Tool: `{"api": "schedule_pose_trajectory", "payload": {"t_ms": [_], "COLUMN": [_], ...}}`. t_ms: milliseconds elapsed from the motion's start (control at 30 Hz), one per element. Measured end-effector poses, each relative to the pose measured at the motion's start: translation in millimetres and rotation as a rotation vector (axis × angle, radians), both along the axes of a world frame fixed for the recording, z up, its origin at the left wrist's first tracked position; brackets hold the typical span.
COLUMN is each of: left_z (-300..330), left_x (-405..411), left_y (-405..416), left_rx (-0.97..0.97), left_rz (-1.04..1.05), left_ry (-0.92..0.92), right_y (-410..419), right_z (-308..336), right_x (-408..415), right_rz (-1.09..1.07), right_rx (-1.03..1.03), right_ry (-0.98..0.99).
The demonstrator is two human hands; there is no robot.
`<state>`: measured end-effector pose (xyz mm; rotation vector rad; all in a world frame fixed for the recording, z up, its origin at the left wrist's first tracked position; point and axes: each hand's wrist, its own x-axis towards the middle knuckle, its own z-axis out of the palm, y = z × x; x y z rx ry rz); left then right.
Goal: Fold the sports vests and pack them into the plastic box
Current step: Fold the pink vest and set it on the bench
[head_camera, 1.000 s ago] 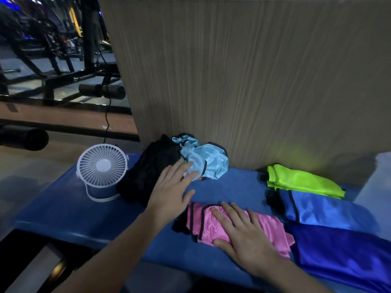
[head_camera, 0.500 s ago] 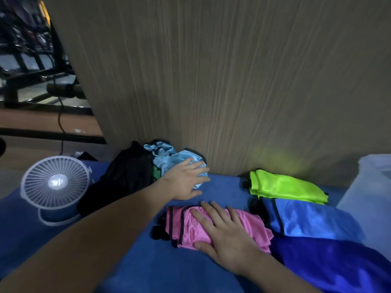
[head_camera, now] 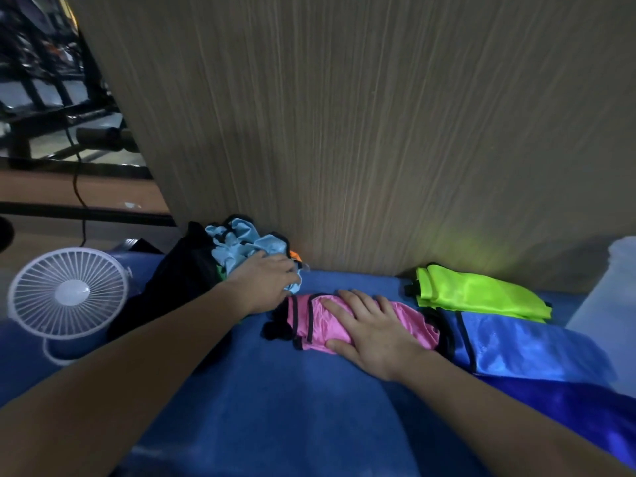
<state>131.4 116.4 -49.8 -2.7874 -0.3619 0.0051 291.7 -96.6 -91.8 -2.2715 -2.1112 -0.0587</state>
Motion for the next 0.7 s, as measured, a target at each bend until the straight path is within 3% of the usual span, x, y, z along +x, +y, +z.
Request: {"api": "schedule_pose_trajectory", "payload": {"t_ms": [333, 700], "left_z": [-4.3, 1.0], "left_x": [-10.9, -20.9], "left_y": [-0.2, -42.3], "left_rx": [-0.102, -0.348], "left_rz": [0.017, 0.036], "left_ry": [-0.141, -0.421], "right_y": [42.2, 60.2], "right_z": [8.7, 19.4], "right_x": [27.4, 46.0], "right_rz": [0.014, -0.014], "right_rx": [-0.047, -0.059], "right_ry": [-0.035, -0.055]}}
